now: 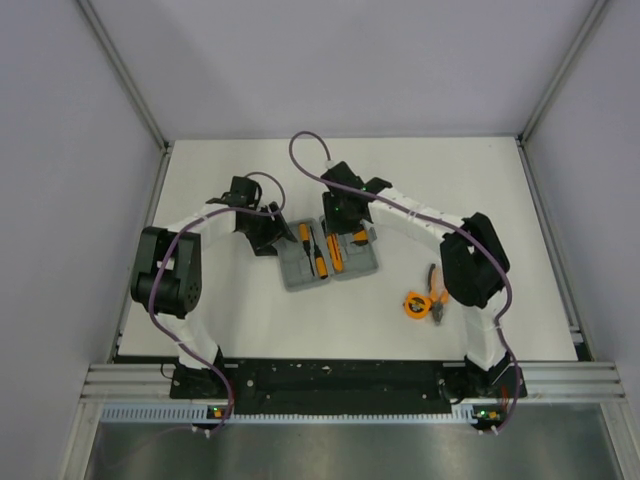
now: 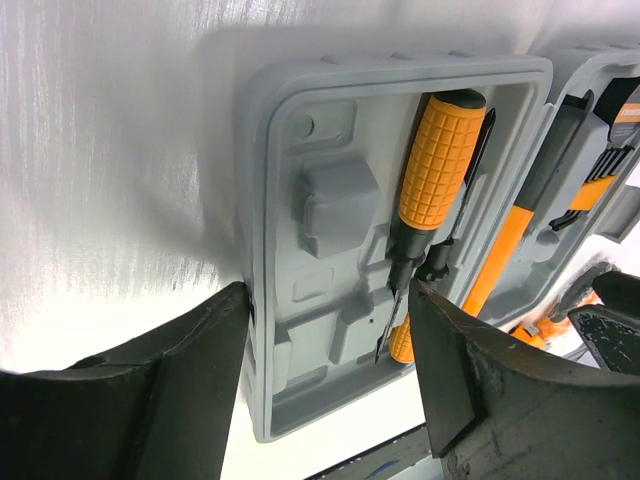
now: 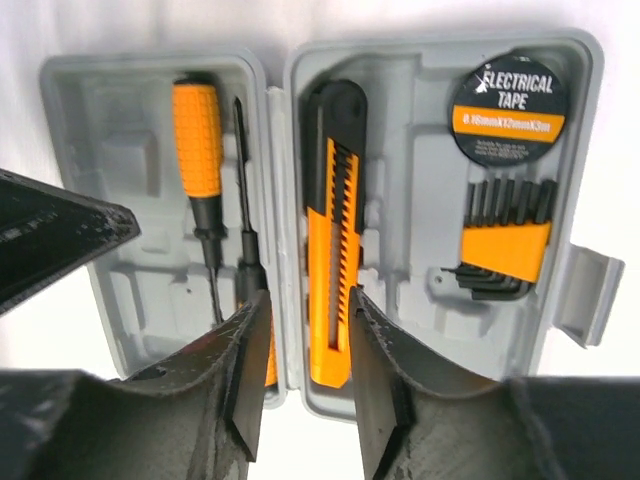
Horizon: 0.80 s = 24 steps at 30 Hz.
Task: Pack the tool kit
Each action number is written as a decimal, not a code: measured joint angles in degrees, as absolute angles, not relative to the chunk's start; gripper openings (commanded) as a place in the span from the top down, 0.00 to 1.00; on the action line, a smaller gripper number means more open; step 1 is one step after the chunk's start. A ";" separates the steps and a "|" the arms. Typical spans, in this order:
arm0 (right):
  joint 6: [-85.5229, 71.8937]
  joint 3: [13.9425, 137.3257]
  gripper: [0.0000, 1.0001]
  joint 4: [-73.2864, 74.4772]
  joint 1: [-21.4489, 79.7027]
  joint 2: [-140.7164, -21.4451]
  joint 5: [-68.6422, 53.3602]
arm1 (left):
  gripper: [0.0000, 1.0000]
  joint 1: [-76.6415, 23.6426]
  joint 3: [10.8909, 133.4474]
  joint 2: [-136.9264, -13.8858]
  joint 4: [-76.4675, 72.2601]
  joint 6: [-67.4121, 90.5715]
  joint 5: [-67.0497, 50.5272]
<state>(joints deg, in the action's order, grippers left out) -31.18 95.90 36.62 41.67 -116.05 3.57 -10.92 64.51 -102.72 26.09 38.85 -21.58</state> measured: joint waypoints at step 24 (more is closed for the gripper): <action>-23.73 96.55 0.95 36.56 40.97 -122.28 1.74 | 0.32 -10.92 64.51 -102.72 26.30 38.74 -21.34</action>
<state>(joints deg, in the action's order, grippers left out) -23.73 96.55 36.56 40.97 -122.28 1.74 -10.92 64.51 -102.72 26.30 38.74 -21.34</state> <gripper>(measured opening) 0.051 0.681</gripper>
